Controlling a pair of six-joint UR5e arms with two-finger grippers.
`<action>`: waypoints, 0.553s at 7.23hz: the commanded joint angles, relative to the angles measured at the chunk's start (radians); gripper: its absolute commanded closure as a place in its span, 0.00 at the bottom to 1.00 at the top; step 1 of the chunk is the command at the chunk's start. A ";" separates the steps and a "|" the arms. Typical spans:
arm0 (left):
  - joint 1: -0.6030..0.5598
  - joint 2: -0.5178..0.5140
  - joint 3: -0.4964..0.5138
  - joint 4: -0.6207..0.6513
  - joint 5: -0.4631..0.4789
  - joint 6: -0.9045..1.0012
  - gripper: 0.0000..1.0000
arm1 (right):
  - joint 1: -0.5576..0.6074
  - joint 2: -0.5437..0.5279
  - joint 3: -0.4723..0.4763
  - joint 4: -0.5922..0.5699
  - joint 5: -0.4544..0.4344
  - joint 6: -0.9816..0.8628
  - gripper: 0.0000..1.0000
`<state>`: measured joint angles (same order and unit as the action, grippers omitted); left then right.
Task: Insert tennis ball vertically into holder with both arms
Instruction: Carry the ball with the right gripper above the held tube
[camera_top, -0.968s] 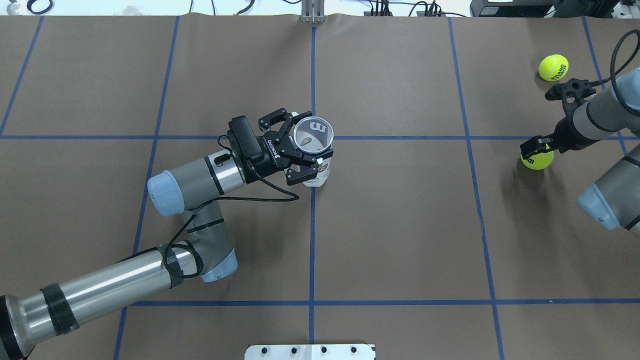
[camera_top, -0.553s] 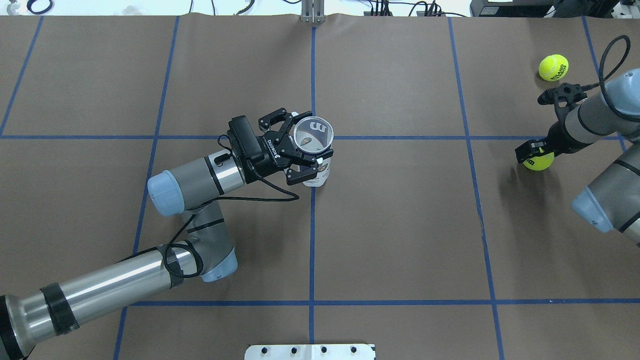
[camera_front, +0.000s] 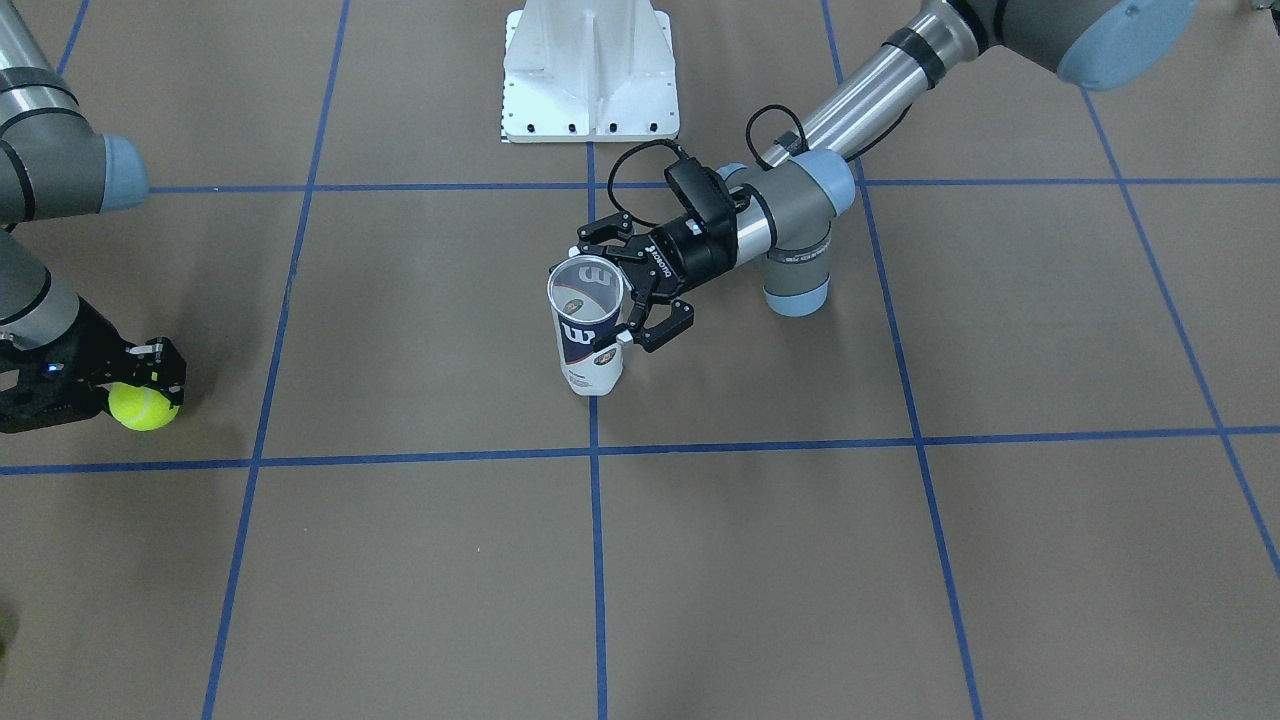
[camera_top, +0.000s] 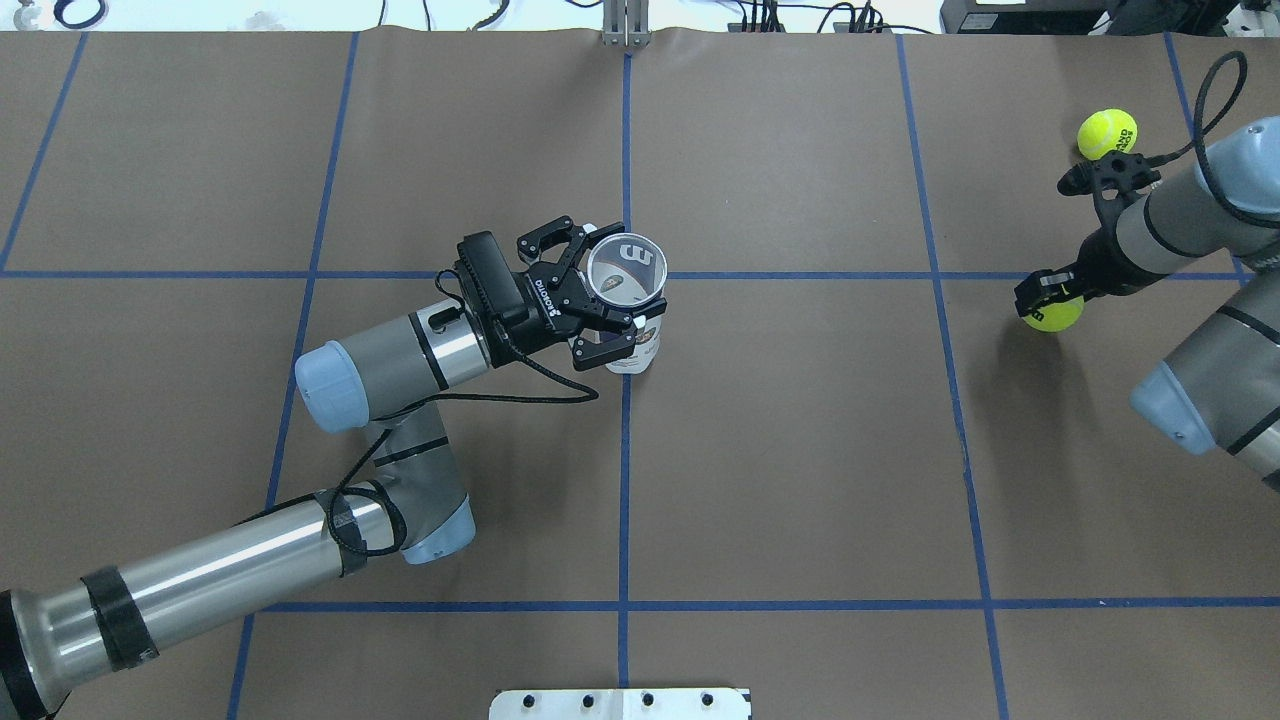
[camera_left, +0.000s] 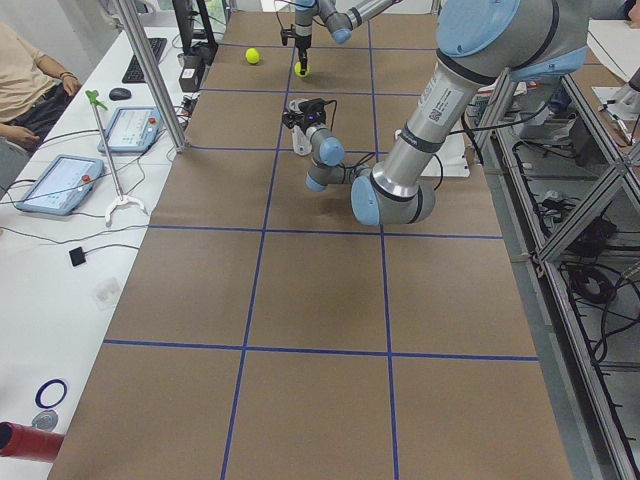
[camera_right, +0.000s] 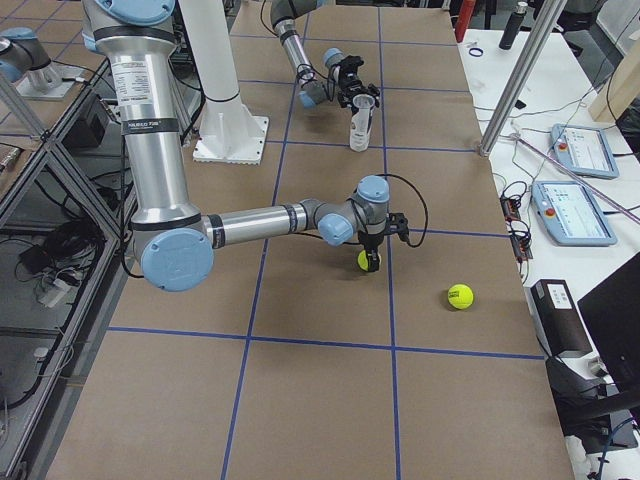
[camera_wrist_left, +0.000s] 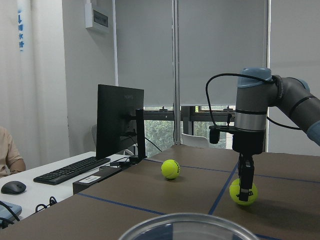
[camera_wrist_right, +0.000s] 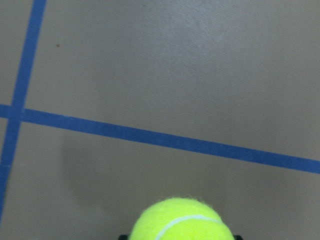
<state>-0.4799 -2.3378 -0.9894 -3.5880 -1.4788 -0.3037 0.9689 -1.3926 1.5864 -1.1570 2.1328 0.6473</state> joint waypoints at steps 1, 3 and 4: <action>0.001 0.002 0.000 0.000 0.002 0.000 0.01 | 0.005 0.132 0.036 -0.079 0.041 0.152 0.96; 0.001 0.002 0.000 0.000 0.002 0.000 0.01 | 0.001 0.257 0.143 -0.262 0.081 0.279 0.97; 0.001 0.000 0.000 0.000 0.002 0.000 0.01 | -0.006 0.320 0.200 -0.380 0.082 0.325 0.97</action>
<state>-0.4791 -2.3366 -0.9894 -3.5880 -1.4773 -0.3037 0.9691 -1.1492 1.7175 -1.4040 2.2042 0.9098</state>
